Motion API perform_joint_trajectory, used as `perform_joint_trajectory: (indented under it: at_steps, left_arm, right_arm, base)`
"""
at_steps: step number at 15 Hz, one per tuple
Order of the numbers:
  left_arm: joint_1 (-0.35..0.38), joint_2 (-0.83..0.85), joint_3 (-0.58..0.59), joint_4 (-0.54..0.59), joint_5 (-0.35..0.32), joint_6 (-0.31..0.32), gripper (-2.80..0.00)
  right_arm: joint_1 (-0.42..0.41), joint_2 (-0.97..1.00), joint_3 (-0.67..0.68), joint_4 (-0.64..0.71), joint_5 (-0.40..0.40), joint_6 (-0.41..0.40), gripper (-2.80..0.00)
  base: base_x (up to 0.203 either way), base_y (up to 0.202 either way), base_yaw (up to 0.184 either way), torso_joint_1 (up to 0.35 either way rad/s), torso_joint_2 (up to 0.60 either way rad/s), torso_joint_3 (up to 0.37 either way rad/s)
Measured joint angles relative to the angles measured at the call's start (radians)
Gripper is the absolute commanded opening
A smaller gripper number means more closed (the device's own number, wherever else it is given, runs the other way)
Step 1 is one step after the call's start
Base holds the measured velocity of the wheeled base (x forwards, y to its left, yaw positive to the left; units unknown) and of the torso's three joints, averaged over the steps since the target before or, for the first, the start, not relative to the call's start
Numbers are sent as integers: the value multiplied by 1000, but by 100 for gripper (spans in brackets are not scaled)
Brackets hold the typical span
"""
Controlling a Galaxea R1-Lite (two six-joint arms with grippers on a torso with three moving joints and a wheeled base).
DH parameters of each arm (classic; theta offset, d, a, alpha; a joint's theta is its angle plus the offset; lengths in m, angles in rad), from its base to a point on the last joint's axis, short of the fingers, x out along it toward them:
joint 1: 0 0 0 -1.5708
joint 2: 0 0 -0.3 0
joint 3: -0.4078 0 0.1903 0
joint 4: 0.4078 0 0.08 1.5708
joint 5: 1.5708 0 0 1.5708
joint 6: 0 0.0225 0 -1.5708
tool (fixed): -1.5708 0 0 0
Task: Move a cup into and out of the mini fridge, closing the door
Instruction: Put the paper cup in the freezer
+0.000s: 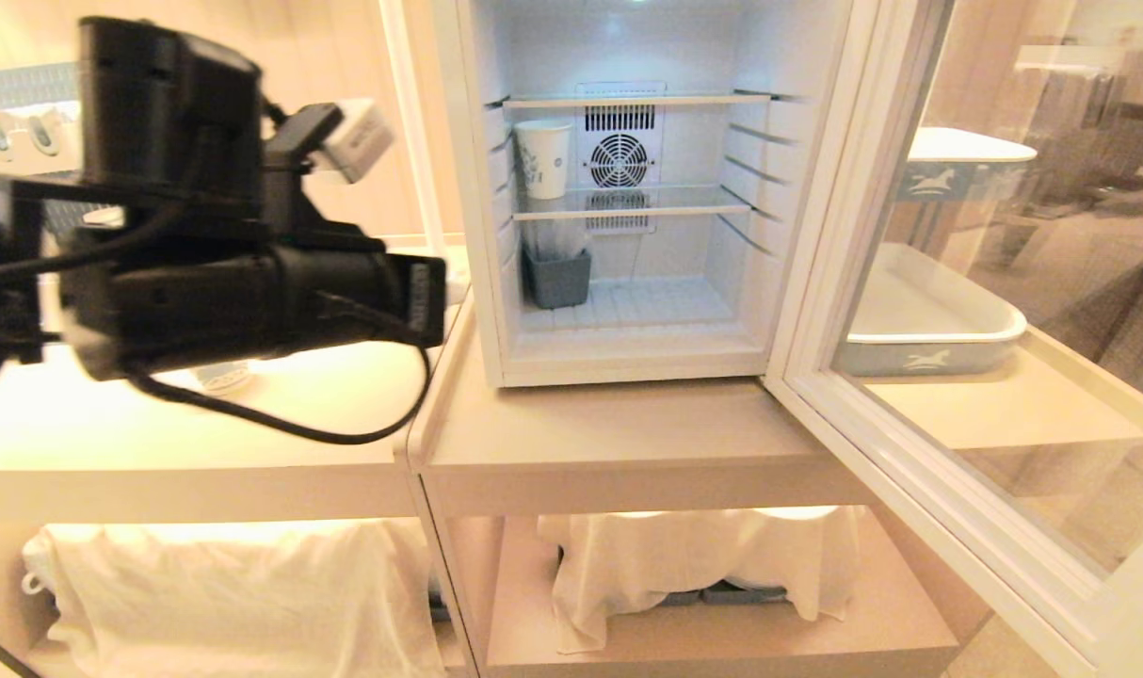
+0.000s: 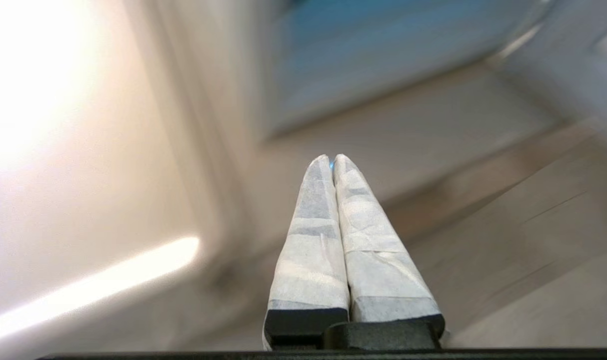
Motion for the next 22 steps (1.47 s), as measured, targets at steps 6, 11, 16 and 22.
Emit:
perform_joint_trajectory:
  at_steps: [6,11,16,22]
  left_arm:
    - [416,-638,582,248,-41,184,-280]
    - [587,-1116,1087,83,16,274,-280]
    - [560,-1398,1247,-143,-99,261,-280]
    - [553,-1497,1265,-99,-97,187,-280]
  right_arm:
    - [0,0,0,0,0,-1,-280]
    - [0,0,0,0,0,0,-280]
    - [0,0,0,0,0,-1,-280]
    - [0,0,0,0,0,0,-280]
  base:
    - [0,0,0,0,0,0]
    - [0,0,0,0,0,0]
    - [0,0,0,0,0,0]
    - [0,0,0,0,0,0]
